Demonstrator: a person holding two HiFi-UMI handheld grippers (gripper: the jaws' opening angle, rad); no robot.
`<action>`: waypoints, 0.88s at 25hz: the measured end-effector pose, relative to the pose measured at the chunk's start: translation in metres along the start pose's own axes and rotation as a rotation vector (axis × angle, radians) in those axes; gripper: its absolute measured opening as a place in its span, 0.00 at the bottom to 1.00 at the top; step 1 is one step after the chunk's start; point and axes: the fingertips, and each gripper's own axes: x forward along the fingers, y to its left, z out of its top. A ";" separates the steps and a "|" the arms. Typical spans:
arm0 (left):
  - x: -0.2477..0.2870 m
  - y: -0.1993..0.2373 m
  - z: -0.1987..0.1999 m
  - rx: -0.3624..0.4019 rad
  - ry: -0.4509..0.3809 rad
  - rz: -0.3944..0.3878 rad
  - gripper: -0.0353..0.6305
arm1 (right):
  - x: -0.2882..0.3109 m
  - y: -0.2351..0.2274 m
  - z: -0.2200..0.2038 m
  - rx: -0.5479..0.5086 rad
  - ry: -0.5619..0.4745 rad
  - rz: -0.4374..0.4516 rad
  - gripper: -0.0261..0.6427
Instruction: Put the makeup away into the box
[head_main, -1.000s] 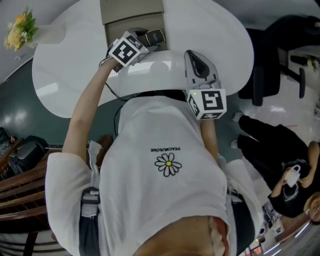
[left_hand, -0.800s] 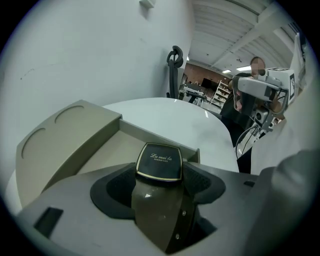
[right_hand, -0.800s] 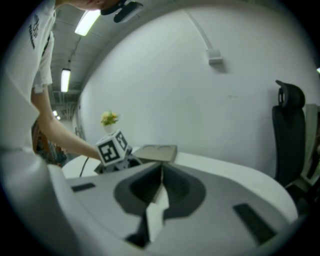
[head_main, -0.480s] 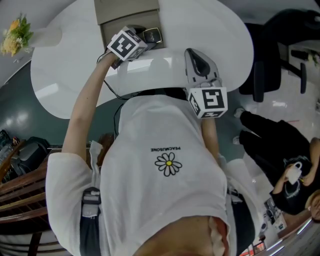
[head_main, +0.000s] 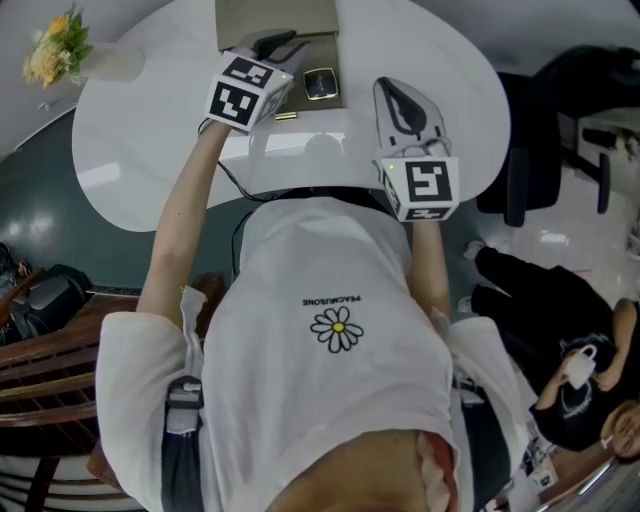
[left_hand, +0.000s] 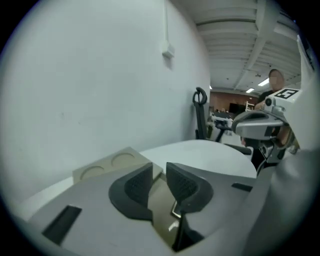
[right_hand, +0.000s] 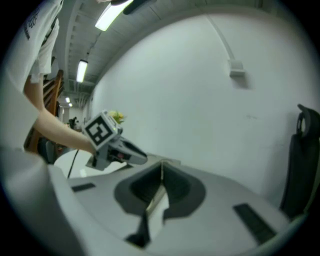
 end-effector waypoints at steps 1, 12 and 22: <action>-0.014 0.008 0.017 -0.014 -0.073 0.062 0.17 | 0.005 -0.001 0.011 -0.009 -0.021 -0.006 0.08; -0.181 0.011 0.088 -0.126 -0.592 0.539 0.08 | 0.021 0.034 0.108 -0.048 -0.253 -0.004 0.08; -0.234 0.008 0.064 -0.184 -0.690 0.727 0.08 | 0.022 0.064 0.115 -0.022 -0.314 0.020 0.08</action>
